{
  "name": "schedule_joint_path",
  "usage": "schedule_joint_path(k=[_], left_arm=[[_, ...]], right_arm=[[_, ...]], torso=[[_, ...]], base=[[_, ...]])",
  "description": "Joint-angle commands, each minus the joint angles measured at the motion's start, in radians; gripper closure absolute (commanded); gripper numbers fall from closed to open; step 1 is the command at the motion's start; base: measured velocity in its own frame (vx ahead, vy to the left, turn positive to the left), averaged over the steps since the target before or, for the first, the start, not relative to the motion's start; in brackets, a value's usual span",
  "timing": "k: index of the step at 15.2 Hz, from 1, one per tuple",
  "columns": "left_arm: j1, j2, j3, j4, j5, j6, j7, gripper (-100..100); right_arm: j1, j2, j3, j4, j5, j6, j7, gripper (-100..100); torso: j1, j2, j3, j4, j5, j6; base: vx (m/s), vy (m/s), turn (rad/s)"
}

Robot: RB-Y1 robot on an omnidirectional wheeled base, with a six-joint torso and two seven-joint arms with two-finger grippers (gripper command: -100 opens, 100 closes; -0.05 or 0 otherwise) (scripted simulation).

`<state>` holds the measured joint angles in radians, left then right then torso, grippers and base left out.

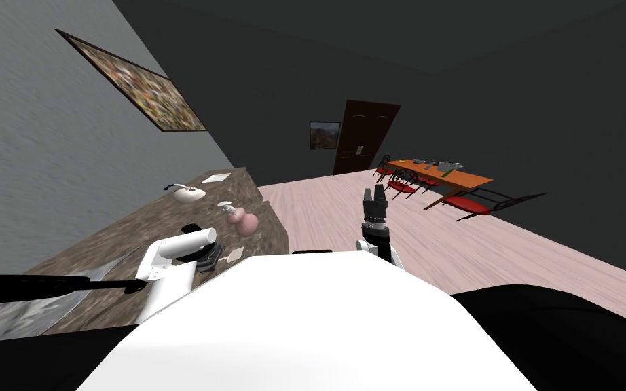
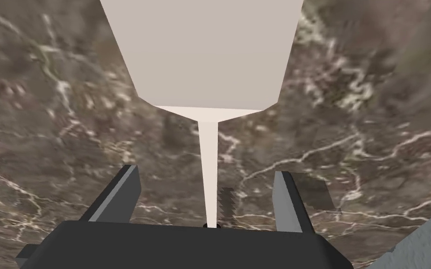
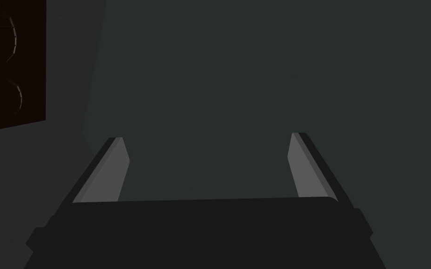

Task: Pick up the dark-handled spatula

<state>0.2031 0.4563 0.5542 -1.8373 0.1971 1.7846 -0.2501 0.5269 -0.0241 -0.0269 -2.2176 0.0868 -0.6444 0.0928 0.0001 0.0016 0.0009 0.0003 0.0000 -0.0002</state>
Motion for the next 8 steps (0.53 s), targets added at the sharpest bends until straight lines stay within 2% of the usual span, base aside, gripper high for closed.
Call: schedule_joint_path(k=[1, 4, 8], left_arm=[[0.000, 0.000, 0.000, 0.000, 0.000, 0.000, 0.000, 100], [0.000, 0.000, 0.000, 0.000, 0.000, 0.001, 0.000, 100], [0.003, 0.010, 0.022, -0.065, 0.014, 0.072, -0.005, 100]], right_arm=[[0.000, 0.000, 0.000, 0.000, 0.000, 0.000, 0.000, 0], [0.000, 0.000, 0.000, 0.000, 0.000, 0.000, 0.000, 0], [0.000, 0.000, 0.000, 0.000, 0.000, 0.000, 0.000, 0]], torso=[[0.000, 0.000, 0.000, 0.000, 0.000, 0.000], [0.000, -0.001, -0.001, 0.000, 0.000, 0.000], [-0.001, -0.003, -0.002, 0.000, 0.000, 0.000]], base=[[0.000, 0.000, 0.000], [0.000, 0.000, 0.000], [0.022, -0.015, -0.001]])
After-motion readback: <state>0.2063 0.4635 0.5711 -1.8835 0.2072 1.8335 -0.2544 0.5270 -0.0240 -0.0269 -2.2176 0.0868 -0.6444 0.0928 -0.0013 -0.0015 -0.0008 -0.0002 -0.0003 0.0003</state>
